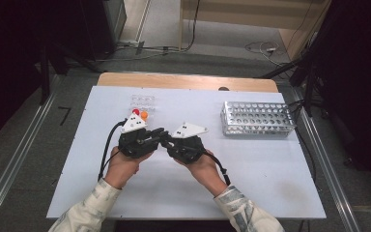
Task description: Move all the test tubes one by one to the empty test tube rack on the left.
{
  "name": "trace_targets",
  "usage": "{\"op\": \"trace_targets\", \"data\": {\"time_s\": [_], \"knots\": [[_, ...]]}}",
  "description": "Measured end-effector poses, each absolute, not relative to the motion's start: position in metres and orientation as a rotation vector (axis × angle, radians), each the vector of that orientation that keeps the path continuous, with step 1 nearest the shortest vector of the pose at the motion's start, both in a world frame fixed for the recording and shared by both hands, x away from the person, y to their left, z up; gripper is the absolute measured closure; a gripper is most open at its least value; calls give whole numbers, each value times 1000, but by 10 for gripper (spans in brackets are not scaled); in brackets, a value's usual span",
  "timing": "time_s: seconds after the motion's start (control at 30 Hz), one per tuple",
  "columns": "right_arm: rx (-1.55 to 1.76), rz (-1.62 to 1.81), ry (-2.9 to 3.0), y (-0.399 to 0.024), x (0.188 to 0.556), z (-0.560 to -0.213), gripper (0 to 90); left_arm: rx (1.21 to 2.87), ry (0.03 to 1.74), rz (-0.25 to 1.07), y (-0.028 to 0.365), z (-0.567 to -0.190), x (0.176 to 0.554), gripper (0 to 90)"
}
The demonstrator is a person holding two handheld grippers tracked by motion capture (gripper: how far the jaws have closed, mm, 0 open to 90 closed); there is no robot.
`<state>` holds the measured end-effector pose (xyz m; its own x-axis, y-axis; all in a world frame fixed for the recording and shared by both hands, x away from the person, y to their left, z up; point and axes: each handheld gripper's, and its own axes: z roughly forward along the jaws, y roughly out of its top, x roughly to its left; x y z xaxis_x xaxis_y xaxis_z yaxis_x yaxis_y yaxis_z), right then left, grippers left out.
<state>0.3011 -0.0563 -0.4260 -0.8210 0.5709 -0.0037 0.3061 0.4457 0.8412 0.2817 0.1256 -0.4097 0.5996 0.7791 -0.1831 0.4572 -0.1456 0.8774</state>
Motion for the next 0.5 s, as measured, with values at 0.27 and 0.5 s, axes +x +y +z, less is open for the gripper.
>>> {"op": "trace_targets", "data": {"time_s": [0.27,0.5], "knots": [[748,1321,2412,-56,302,-426,730,1796,1000,409,125,-409,281,768],[742,1320,2435,-55,301,-426,551,1789,988,428,127,-404,278,769]]}}
